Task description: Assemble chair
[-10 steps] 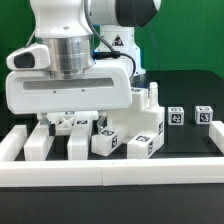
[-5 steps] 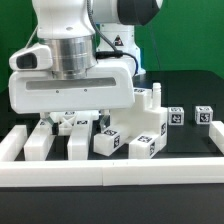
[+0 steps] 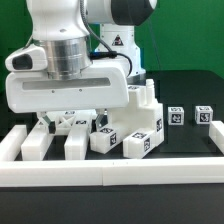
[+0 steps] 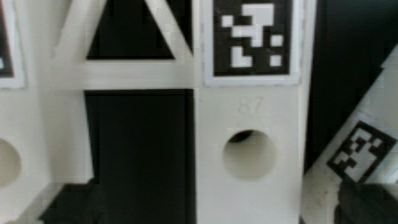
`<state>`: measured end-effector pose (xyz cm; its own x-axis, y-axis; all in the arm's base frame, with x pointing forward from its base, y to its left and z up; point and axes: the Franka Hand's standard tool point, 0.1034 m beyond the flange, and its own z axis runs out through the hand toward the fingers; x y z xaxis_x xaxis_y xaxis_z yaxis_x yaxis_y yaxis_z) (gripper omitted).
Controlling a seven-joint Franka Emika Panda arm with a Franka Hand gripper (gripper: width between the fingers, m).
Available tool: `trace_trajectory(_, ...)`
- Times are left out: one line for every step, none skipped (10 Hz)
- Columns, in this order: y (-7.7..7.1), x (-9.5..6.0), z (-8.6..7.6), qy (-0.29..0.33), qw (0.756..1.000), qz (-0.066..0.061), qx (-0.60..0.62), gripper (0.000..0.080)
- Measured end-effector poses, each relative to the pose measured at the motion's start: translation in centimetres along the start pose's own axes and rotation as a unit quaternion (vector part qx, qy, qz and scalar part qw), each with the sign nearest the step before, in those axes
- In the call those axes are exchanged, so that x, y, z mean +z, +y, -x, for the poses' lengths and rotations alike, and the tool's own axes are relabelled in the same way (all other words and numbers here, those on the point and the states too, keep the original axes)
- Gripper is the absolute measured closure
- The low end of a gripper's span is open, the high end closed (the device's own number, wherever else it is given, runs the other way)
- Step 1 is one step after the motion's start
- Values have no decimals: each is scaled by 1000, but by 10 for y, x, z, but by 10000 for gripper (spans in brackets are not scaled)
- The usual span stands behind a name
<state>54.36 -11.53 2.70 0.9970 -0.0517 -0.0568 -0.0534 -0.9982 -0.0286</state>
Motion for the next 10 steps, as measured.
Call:
trace_trajectory(-1, 0, -1, 1, 1000, 0, 1, 150)
trace_trajectory(-4, 0, -4, 2, 1000, 0, 0, 150)
trace_trajectory(-9, -1, -10, 7, 1000, 1, 5, 150)
trace_trajectory(-14, -1, -19, 12, 1000, 2, 7, 150)
trace_trajectory(-19, -2, -29, 18, 1000, 3, 9, 150)
trace_trajectory(-23, -3, -36, 22, 1000, 3, 7, 150)
trace_trajectory(-27, -6, -41, 23, 1000, 1, 11, 150)
trace_trajectory(-32, -12, -44, 22, 1000, -2, 11, 150)
trace_trajectory(-33, -20, -43, 21, 1000, -5, 11, 150)
trace_trajectory(-30, -26, -42, 23, 1000, -6, 8, 150)
